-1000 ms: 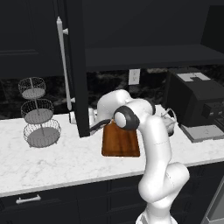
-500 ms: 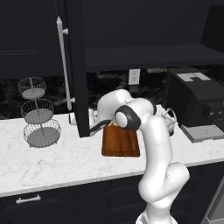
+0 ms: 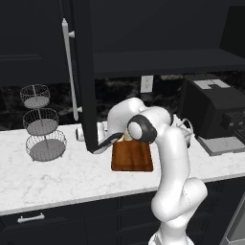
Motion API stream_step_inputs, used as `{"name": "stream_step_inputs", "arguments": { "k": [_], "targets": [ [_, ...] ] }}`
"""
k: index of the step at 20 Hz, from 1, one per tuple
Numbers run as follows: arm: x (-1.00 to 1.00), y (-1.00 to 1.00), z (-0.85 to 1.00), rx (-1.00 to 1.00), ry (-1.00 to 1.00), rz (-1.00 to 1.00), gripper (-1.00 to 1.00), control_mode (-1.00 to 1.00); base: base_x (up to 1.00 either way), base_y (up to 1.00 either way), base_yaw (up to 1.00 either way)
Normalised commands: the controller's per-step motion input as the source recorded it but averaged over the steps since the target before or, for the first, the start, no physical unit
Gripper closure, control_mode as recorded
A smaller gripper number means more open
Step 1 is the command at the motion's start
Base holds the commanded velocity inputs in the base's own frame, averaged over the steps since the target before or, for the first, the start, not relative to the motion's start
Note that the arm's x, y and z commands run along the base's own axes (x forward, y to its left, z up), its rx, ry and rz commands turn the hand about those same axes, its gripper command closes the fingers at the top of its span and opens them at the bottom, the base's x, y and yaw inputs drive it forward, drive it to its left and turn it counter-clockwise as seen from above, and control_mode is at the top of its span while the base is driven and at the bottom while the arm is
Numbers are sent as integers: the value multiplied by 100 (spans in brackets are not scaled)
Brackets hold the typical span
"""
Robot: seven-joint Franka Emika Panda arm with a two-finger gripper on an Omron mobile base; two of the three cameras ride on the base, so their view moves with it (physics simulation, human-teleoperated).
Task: Pick the kettle from the counter and place it on the tray. Then pick the mug from the cabinet and place it on the tray. Then close the cabinet doors.
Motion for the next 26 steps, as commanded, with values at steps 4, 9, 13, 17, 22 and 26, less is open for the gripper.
{"name": "stream_step_inputs", "arguments": {
  "k": [4,9,13,17,22,26],
  "targets": [
    [-34,0,-18,2,-18,0,-100,-100,0,0,0],
    [-34,0,-2,1,-21,0,-100,-100,0,0,0],
    [-34,10,4,0,-16,-4,-100,-100,0,0,0],
    [-57,3,5,3,-5,-6,-100,-100,0,0,0],
    [-73,-1,24,3,-12,-6,-100,-100,0,0,0],
    [-77,-17,57,1,-27,-1,-100,-100,0,0,0]
  ]
}}
